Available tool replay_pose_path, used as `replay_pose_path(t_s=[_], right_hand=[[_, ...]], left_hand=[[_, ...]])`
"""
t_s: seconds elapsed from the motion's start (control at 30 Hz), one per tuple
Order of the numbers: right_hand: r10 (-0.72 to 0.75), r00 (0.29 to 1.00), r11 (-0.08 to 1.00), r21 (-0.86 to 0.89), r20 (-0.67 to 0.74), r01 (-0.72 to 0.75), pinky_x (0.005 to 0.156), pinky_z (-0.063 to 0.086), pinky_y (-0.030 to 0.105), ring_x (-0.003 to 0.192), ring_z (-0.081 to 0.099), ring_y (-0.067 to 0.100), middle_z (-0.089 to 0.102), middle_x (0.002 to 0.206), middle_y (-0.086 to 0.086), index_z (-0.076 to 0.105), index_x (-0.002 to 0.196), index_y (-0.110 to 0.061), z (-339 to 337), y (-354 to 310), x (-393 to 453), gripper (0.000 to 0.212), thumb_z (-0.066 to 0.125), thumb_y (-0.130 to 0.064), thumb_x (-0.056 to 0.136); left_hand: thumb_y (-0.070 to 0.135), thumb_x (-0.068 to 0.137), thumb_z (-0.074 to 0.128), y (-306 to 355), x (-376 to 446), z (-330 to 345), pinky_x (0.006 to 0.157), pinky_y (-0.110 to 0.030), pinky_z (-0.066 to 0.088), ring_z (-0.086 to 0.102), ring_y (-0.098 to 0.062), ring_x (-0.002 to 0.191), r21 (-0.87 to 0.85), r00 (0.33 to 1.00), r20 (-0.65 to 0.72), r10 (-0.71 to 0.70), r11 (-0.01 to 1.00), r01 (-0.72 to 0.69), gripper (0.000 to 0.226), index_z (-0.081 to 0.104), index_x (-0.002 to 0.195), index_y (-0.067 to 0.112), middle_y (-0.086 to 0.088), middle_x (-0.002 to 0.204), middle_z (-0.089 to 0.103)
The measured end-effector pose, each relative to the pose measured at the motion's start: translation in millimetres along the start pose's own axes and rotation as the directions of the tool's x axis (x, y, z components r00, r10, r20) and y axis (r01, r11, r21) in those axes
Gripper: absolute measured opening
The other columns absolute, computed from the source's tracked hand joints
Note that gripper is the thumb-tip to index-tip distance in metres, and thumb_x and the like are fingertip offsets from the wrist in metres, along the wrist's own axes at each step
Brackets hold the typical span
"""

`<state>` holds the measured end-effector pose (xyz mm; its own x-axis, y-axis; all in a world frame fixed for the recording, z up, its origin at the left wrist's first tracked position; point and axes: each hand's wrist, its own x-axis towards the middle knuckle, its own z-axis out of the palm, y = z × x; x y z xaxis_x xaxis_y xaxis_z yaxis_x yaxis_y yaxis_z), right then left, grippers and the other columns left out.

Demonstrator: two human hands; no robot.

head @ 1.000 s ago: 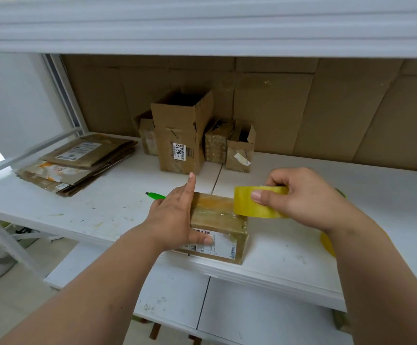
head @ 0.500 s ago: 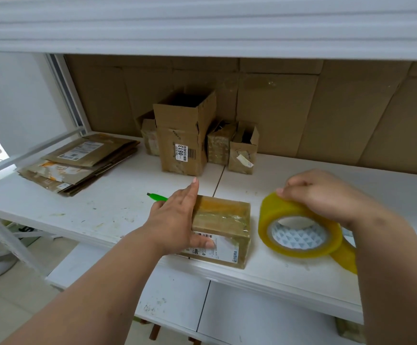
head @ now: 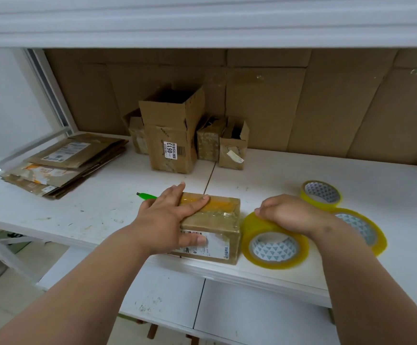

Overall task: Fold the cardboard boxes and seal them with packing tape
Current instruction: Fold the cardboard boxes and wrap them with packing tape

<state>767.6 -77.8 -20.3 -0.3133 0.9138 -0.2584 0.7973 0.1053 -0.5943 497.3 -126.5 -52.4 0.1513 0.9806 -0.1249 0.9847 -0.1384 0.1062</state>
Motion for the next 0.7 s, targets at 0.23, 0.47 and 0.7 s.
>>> replay_pose_path(t_s=[0.23,0.47,0.7], right_hand=[[0.008,1.0,0.97,-0.242,0.005,-0.006,0.078,0.044,0.031,0.093,0.055,0.018,0.058,0.09,-0.003,0.063,0.088,-0.021,4,-11,4,0.033,0.047,-0.049,0.098],[-0.011,0.998,0.994,-0.108,-0.061,0.005,0.066,0.039,0.032,0.079,0.054,0.017,0.056,0.078,0.001,0.057,0.074,-0.017,12,-6,-1,0.037,0.047,-0.043,0.098],[0.017,0.998,0.956,0.293,-0.067,0.004,0.065,0.03,0.036,0.07,0.039,0.02,0.043,0.072,0.006,0.048,0.068,-0.014,12,-1,-14,0.021,0.05,-0.014,0.089]], left_hand=[[0.101,0.055,0.001,23,3,-8,0.116,-0.052,-0.019,-0.038,-0.019,0.142,0.251,0.999,0.046,-0.003,0.968,-0.008,0.111,-0.016,0.15,0.046,0.009,0.156,-0.035],[0.083,0.082,0.025,24,8,-9,0.119,-0.038,-0.012,-0.02,-0.014,0.15,0.11,0.994,0.095,0.056,0.992,-0.067,0.099,-0.013,0.156,0.028,0.005,0.163,-0.02],[0.059,0.098,0.036,22,7,-2,0.114,-0.04,-0.003,-0.001,-0.015,0.148,0.144,0.953,-0.28,0.116,0.987,-0.078,0.059,0.019,0.153,0.046,0.016,0.164,0.009]])
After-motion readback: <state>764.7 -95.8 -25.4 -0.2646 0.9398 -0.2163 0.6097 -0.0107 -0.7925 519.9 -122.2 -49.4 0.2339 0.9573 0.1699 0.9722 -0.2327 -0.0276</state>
